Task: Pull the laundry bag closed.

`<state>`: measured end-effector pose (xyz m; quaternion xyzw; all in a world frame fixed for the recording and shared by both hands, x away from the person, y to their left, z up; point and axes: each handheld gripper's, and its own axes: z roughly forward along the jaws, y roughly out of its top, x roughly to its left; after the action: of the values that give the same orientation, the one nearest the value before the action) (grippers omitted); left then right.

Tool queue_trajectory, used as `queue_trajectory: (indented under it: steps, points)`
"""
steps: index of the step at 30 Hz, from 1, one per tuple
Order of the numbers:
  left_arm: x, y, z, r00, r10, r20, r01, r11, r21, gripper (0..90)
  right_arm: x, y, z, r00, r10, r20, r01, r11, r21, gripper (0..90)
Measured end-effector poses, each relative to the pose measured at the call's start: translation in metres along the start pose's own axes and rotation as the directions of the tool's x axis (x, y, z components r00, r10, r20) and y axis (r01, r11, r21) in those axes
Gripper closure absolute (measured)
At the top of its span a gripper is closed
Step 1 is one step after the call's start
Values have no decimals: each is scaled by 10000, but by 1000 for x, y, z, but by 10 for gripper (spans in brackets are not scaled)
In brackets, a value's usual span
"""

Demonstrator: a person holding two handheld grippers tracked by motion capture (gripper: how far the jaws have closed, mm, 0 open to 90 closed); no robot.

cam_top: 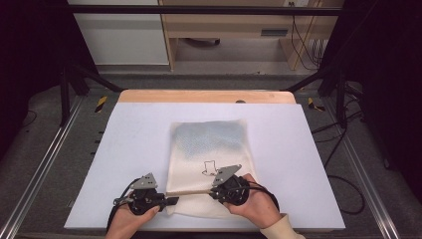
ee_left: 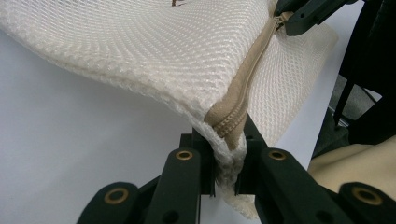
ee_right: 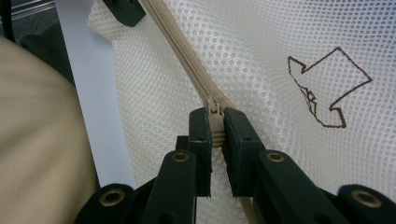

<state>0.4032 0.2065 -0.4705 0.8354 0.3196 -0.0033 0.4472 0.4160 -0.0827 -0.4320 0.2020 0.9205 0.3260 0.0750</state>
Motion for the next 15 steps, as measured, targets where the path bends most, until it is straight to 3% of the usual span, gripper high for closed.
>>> queue_trajectory:
  steps: [15]
  points:
    - [0,0,0,10000,5,-37,-5,10000,27,818,0,-3,-1,10000,17,94,-17,10000,2,822]
